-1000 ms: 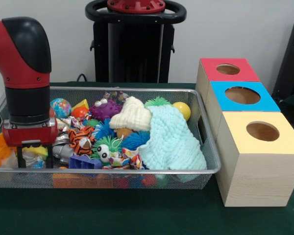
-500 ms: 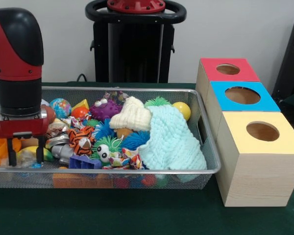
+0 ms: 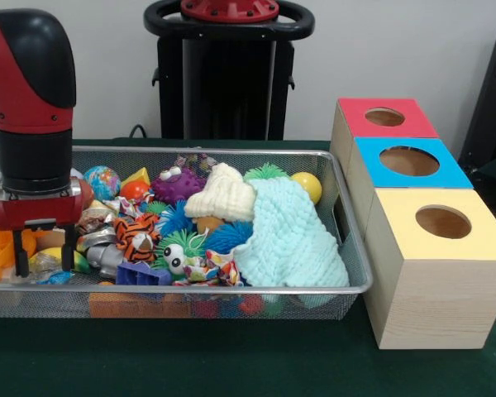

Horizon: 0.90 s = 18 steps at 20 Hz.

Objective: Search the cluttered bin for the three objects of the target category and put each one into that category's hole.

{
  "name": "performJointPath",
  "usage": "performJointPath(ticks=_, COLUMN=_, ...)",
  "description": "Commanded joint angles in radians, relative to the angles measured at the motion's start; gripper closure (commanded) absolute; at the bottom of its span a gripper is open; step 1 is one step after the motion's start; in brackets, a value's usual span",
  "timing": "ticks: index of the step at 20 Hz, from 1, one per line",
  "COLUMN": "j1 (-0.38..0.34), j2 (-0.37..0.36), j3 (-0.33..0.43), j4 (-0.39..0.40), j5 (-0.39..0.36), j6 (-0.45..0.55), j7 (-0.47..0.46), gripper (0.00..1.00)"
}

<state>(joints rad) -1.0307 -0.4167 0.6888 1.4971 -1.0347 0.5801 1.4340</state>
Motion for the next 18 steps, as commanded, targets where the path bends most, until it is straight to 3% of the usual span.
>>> performJointPath(ticks=1, j1=0.0, j2=0.042, j3=-0.107, j4=0.006, j5=-0.095, j6=0.101, j7=-0.322, gripper=0.0)
performJointPath(ticks=10, j1=0.031, j2=0.062, j3=-0.154, j4=0.007, j5=-0.16, j6=0.011, j7=-0.244, gripper=0.0)
performJointPath(ticks=18, j1=0.013, j2=0.048, j3=-0.175, j4=0.031, j5=-0.154, j6=0.01, j7=-0.278, gripper=0.0)
